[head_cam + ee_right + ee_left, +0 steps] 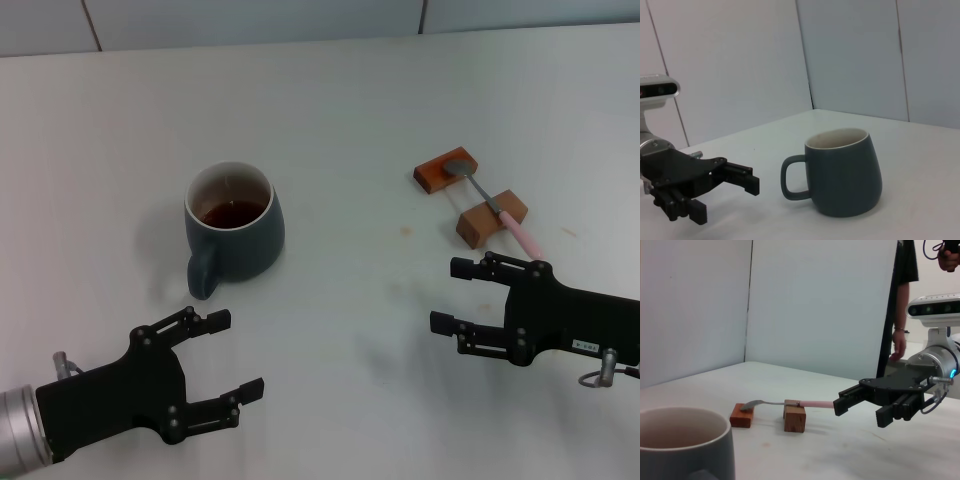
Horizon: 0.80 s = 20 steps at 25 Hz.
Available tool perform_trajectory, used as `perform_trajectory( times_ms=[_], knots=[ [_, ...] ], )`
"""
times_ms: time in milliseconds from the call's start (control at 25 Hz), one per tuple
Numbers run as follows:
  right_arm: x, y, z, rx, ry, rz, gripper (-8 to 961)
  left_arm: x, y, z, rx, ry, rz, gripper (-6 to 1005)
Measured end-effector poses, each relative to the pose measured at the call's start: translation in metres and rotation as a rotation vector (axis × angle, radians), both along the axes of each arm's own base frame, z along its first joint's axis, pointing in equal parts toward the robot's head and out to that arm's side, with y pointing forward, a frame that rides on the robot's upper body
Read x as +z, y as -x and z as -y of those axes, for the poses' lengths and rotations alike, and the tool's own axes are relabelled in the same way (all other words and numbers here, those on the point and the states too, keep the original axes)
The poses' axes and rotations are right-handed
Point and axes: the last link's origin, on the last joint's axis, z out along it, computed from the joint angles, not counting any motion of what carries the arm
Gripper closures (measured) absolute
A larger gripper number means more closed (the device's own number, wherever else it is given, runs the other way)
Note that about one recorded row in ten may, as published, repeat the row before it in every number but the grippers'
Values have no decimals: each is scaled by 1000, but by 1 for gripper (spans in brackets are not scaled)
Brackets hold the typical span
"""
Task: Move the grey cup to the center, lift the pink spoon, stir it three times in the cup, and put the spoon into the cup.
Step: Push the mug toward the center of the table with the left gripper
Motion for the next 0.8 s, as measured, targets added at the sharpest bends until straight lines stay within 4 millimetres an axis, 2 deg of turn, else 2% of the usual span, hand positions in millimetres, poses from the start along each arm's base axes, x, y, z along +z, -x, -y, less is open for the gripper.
perform_trajectory(
  times_ms=[800],
  knots=[
    [-2,2,-3,3,-1,0,186,-3,0,-2,9,0,-9,191]
  ],
)
